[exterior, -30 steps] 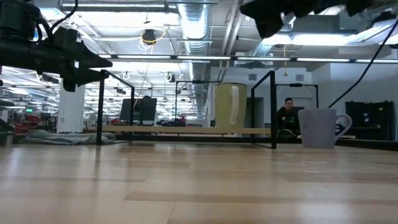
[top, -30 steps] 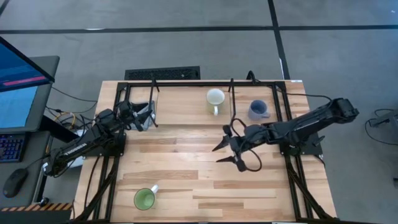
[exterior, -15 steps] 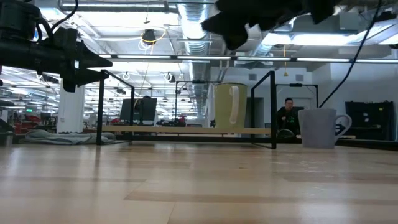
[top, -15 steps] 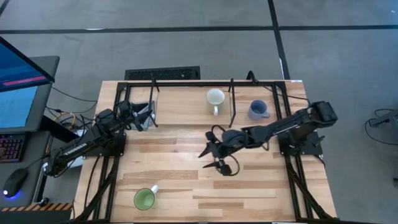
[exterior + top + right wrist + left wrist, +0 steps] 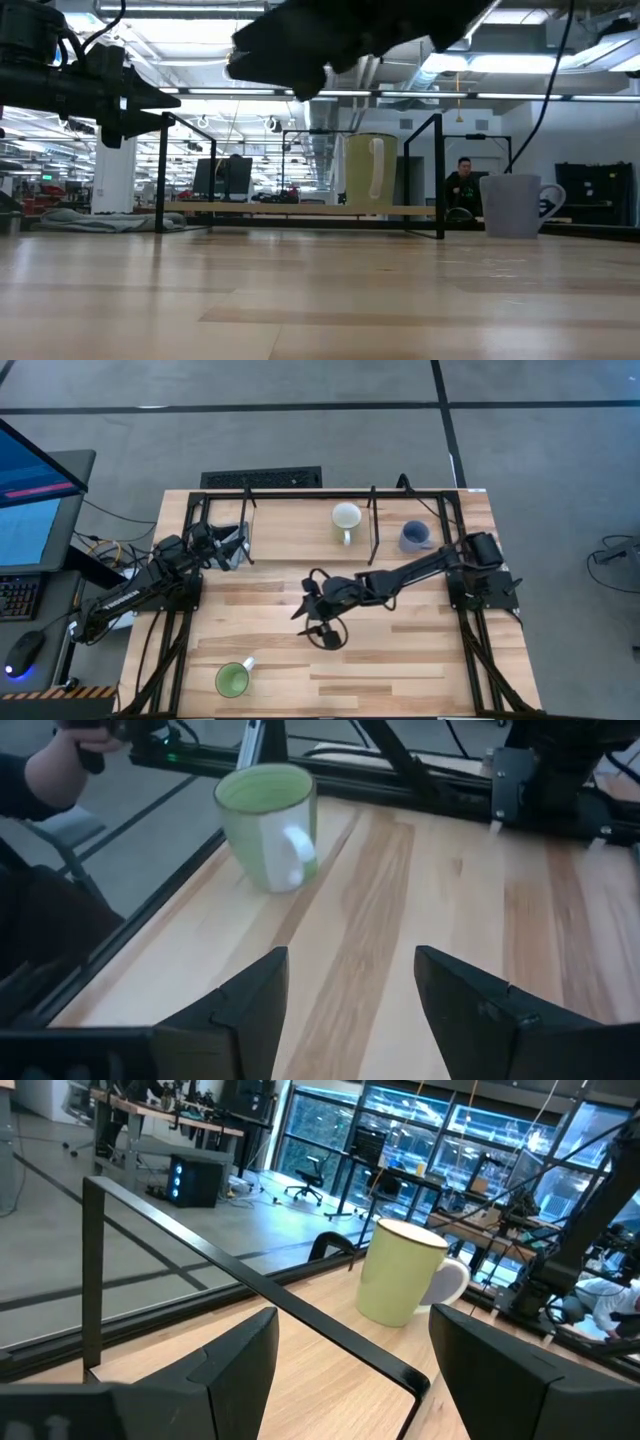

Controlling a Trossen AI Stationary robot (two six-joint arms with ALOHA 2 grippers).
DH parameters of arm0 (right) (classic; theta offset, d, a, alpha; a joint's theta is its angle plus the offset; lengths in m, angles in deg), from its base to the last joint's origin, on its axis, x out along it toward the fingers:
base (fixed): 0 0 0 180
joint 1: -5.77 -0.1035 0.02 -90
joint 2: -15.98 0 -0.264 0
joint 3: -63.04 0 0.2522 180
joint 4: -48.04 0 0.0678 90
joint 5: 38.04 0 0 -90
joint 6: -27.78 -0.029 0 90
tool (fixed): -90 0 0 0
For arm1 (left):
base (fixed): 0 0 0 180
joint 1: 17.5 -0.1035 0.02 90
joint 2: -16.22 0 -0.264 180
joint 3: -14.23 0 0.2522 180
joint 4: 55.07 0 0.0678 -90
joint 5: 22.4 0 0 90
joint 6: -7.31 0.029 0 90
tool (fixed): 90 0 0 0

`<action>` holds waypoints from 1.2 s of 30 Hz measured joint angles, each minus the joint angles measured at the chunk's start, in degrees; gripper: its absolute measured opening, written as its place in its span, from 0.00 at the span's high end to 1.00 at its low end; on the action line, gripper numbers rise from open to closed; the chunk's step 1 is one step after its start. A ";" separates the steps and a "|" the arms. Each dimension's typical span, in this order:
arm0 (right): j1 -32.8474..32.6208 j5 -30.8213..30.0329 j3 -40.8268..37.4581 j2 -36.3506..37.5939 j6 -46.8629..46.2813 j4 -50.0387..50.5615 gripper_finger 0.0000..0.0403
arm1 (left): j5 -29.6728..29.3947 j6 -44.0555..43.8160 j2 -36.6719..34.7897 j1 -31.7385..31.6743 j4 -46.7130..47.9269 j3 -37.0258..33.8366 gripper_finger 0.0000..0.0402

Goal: Stack small to large cups/mugs on shelf
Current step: Adjust the shelf

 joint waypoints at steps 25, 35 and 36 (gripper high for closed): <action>-1.59 -0.22 7.46 -6.70 0.81 -5.21 0.41 | 0.02 0.07 0.00 0.00 0.00 0.01 0.37; -1.66 -0.58 7.46 -6.70 0.99 -9.65 0.41 | 0.02 0.07 0.00 0.00 0.01 0.01 0.37; -1.70 -1.18 7.46 -6.70 0.99 -9.64 0.41 | 0.02 0.07 0.00 0.00 0.00 0.00 0.37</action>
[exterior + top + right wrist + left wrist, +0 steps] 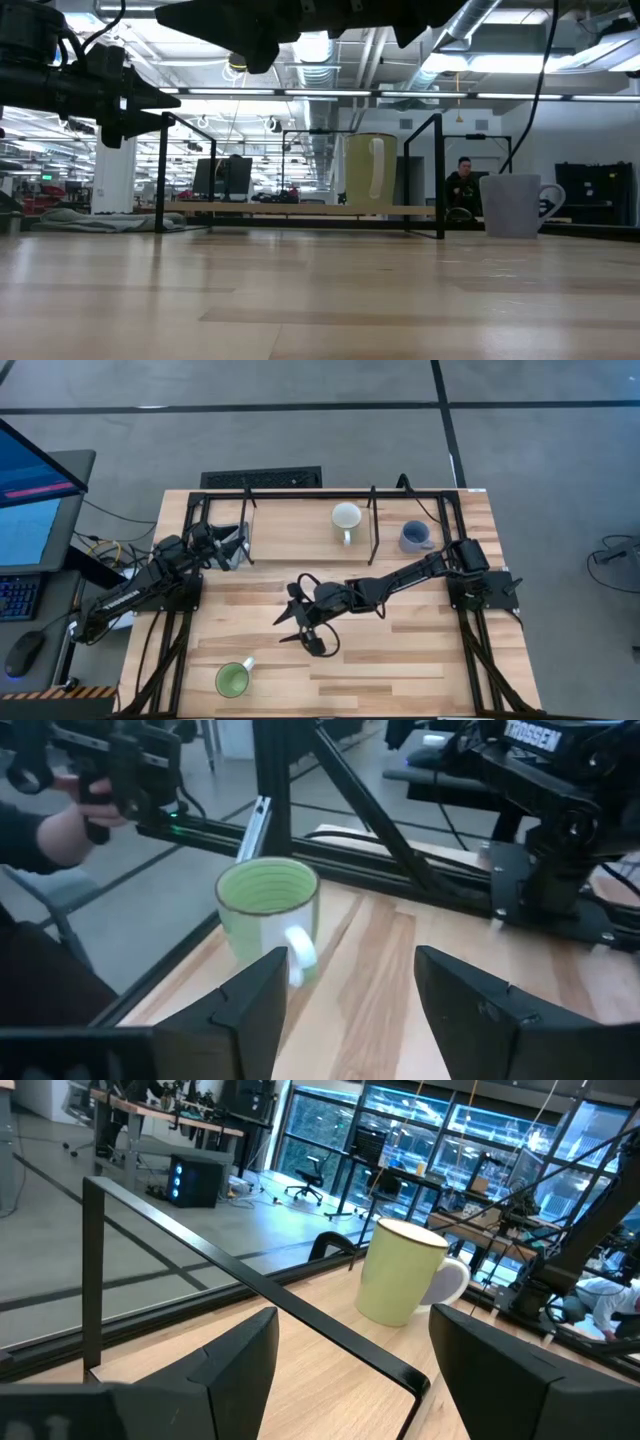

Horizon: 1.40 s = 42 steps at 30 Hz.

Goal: Stack small to large cups/mugs on shelf
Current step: Adjust the shelf

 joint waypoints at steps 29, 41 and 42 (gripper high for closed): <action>0.55 4.13 8.22 -10.29 -0.08 -0.07 0.41 | 0.00 2.53 0.02 0.00 0.00 0.00 0.37; 0.40 2.49 8.22 -10.27 1.97 -1.09 0.41 | 0.00 2.49 0.00 0.00 0.00 0.02 0.37; 0.34 2.49 8.22 -10.27 1.97 -1.07 0.41 | 0.00 2.49 0.02 0.00 0.00 0.01 0.37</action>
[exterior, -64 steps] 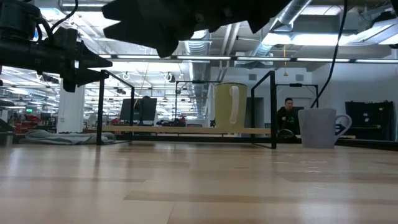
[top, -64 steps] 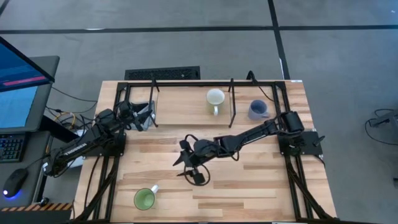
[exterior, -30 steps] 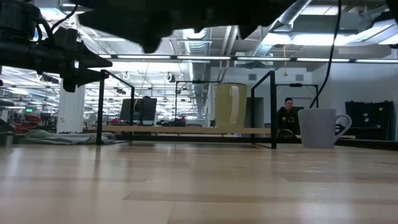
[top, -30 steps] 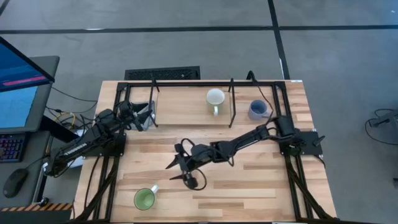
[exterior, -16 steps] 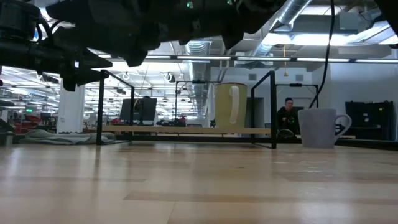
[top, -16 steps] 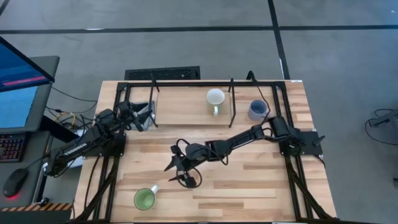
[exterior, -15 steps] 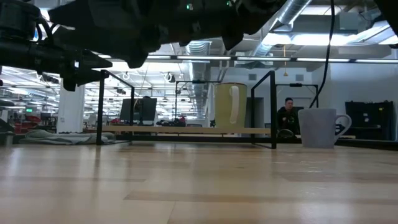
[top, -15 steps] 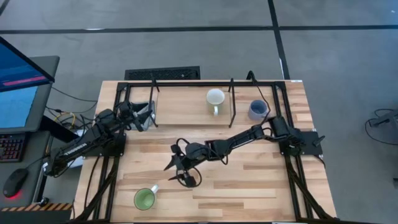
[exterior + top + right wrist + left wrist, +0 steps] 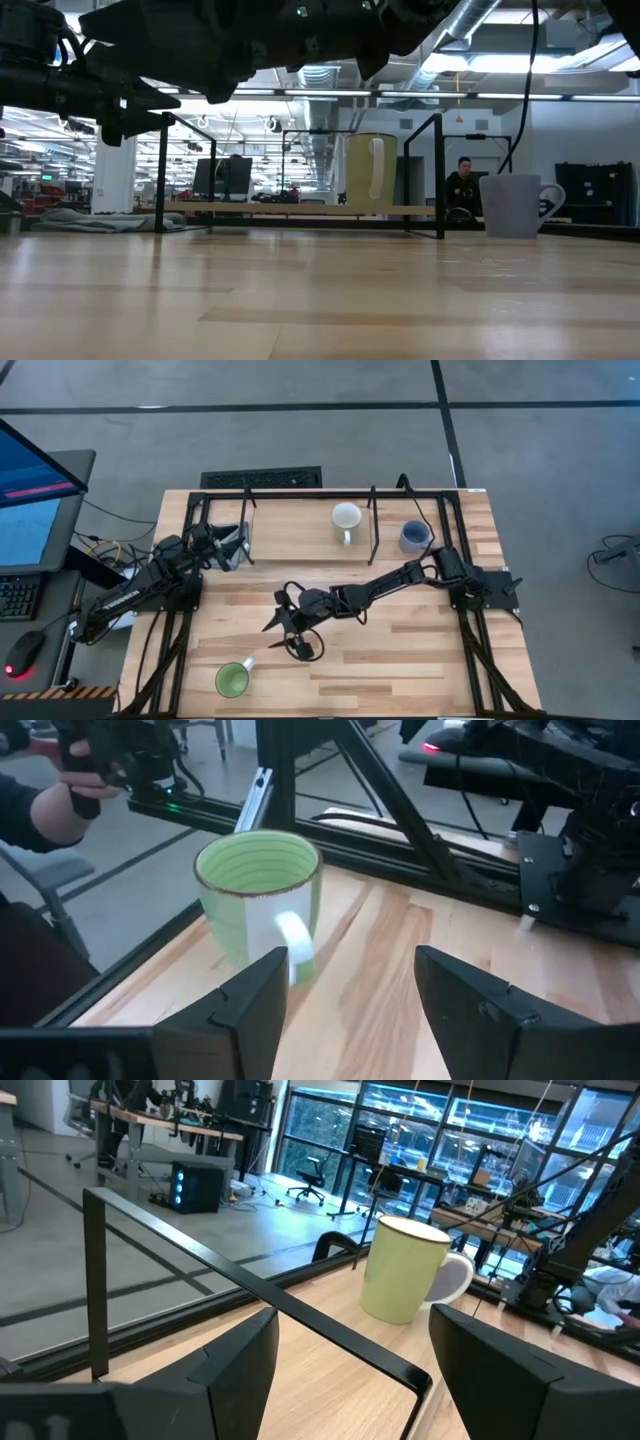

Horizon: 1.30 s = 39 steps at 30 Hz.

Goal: Stack small to large cups/mugs on shelf
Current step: Adjust the shelf

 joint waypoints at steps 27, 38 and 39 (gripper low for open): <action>-0.66 2.31 8.07 -5.98 -1.96 5.25 0.41 | 1.64 0.55 1.97 0.07 -0.24 0.10 0.37; -0.62 -2.11 8.11 0.59 -1.29 21.48 0.41 | 7.08 3.23 1.78 0.05 4.15 2.32 0.37; -0.38 -1.43 7.82 0.59 -1.91 21.93 0.41 | 6.90 4.06 1.71 0.04 3.92 2.32 0.37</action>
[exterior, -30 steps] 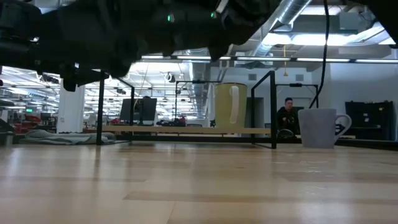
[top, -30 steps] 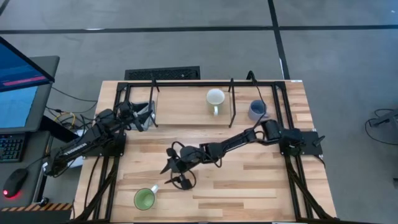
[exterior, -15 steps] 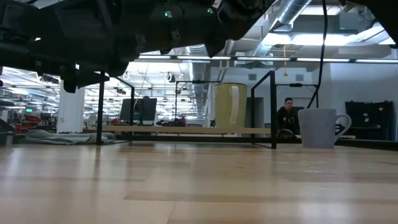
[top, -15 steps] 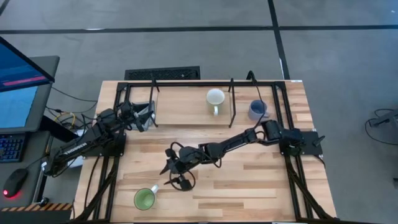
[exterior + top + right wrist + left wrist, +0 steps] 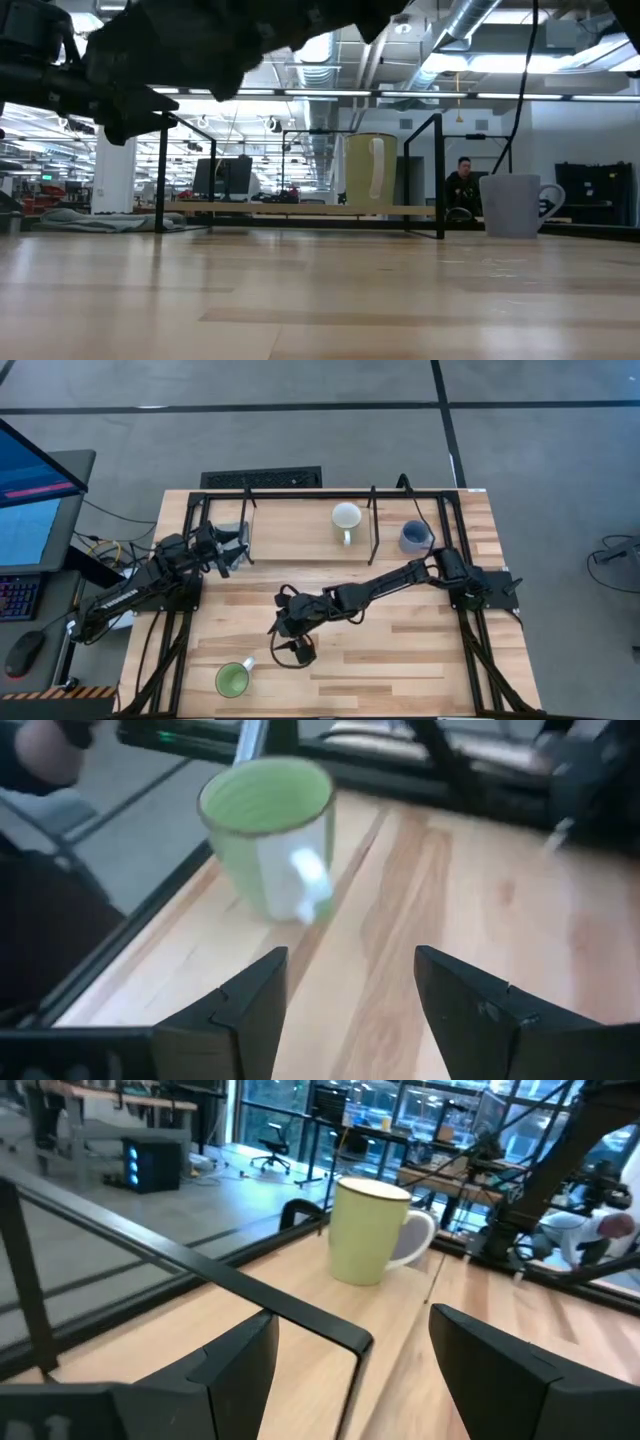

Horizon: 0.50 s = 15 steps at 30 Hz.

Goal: Stack small to large cups/mugs on shelf
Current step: Adjust the shelf

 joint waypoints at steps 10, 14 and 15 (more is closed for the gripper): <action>4.25 12.19 -5.53 2.22 -3.94 -0.15 0.41 | 5.09 3.83 0.03 -0.02 -2.66 0.02 0.37; 3.72 6.67 -7.48 6.81 -0.66 3.17 0.41 | 13.69 6.78 0.03 0.00 -2.74 0.09 0.37; 3.50 4.47 -8.05 7.79 0.16 4.14 0.41 | 15.60 7.05 0.04 0.05 -2.85 0.09 0.37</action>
